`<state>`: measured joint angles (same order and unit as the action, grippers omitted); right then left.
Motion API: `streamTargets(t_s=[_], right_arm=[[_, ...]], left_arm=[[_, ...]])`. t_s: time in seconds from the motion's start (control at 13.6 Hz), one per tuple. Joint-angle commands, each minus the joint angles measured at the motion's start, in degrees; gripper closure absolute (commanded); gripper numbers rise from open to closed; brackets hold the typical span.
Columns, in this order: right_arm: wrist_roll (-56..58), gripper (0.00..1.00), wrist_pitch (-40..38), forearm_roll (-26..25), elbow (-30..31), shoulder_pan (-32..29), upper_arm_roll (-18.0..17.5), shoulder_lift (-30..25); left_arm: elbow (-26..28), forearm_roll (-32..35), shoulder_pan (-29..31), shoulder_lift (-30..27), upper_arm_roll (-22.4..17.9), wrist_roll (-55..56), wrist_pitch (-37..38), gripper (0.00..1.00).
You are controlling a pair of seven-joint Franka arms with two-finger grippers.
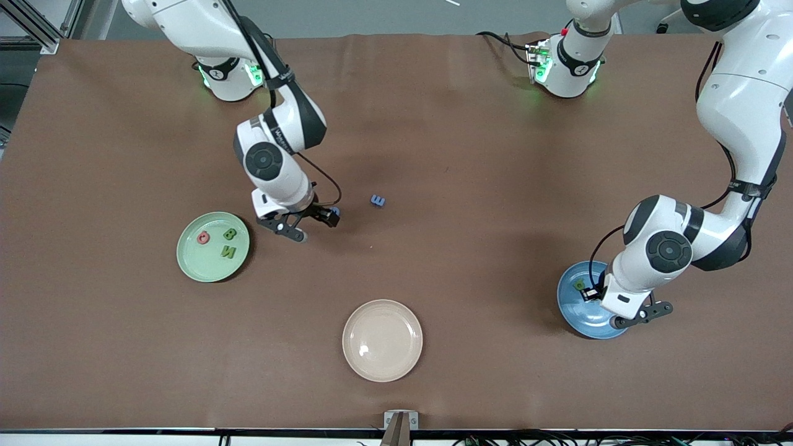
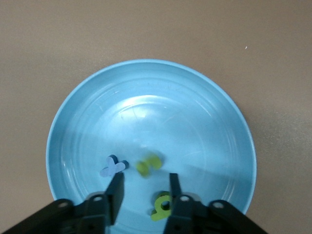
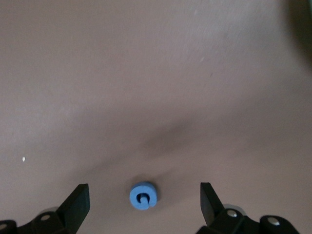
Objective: Sort upper and lower case letters into plates
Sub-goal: 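Grasp blue G with the right gripper while the left gripper reaches blue m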
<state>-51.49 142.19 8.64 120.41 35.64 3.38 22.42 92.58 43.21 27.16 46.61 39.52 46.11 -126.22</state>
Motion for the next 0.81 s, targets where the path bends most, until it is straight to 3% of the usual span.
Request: streamTargets(t_s=[0.0, 0.15, 0.59, 0.74], right_arm=[[-3.25, 0.00, 6.06, 0.23, 4.91, 2.85, 0.84, -0.28], [-4.92, 0.03, 8.36, 0.15, 5.27, 3.91, 0.84, 1.30], [-7.04, 0.30, 12.67, -0.20, 5.18, 6.81, 1.10, 5.44], [-7.04, 0.46, 12.67, -0.29, 5.18, 6.81, 1.10, 5.53]], left_arm=[[-0.56, 1.00, -0.53, -0.55, 0.47, 0.20, 0.27, 0.00], [0.06, 0.21, -0.71, -0.82, 3.09, 1.43, 1.67, 0.00], [4.98, 0.12, -1.32, -0.82, 12.94, 16.18, 4.66, 0.00], [5.16, 0.12, -4.90, -0.47, 13.74, 22.85, 4.66, 0.00]])
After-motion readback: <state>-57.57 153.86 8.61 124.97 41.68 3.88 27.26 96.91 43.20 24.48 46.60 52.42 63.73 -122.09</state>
